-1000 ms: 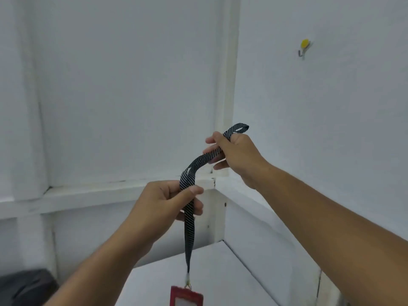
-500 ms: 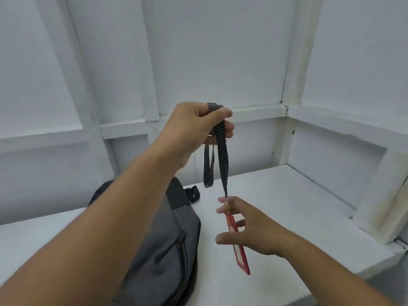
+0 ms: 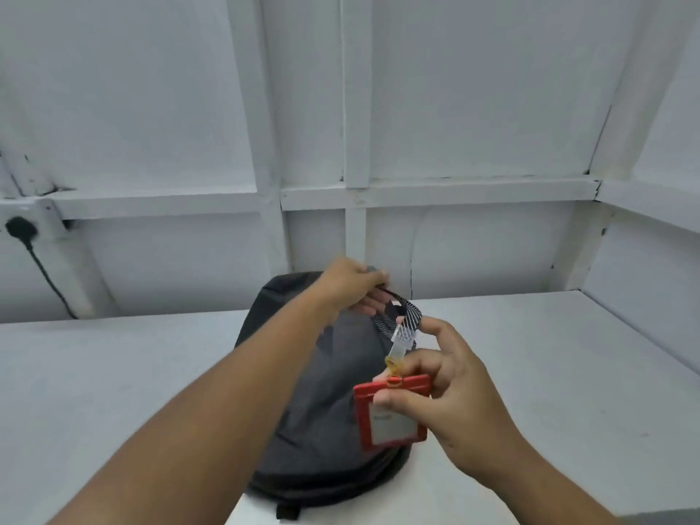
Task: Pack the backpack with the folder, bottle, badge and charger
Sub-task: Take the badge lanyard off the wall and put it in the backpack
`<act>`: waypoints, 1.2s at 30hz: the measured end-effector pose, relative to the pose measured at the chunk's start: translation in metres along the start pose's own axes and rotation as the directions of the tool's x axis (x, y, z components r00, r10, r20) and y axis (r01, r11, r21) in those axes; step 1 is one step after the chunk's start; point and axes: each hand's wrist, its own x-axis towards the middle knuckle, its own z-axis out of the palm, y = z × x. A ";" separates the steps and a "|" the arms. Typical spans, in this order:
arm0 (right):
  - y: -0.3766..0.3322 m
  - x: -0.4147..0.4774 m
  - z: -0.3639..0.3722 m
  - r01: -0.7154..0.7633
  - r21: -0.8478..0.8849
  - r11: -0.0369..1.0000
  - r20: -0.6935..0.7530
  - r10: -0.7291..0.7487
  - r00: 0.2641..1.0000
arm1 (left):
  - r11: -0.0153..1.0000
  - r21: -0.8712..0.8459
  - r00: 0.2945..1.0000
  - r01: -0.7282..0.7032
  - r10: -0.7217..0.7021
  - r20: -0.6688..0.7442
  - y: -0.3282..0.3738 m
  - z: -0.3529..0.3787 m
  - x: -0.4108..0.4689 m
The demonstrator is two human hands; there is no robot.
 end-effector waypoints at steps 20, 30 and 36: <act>0.003 0.086 -0.038 0.034 -0.296 0.955 -0.150 -0.082 0.985 | 0.919 0.217 0.942 -0.329 0.305 0.138 -0.011 -0.011 -0.094; 0.027 0.077 -0.021 -0.199 0.310 0.930 0.253 0.121 0.960 | 0.954 -0.110 0.959 -0.279 0.270 -0.091 0.009 -0.018 -0.083; 0.025 0.086 -0.025 -0.128 0.151 0.980 0.230 0.091 0.969 | 0.986 0.025 0.985 -0.165 0.166 -0.039 0.015 -0.028 -0.080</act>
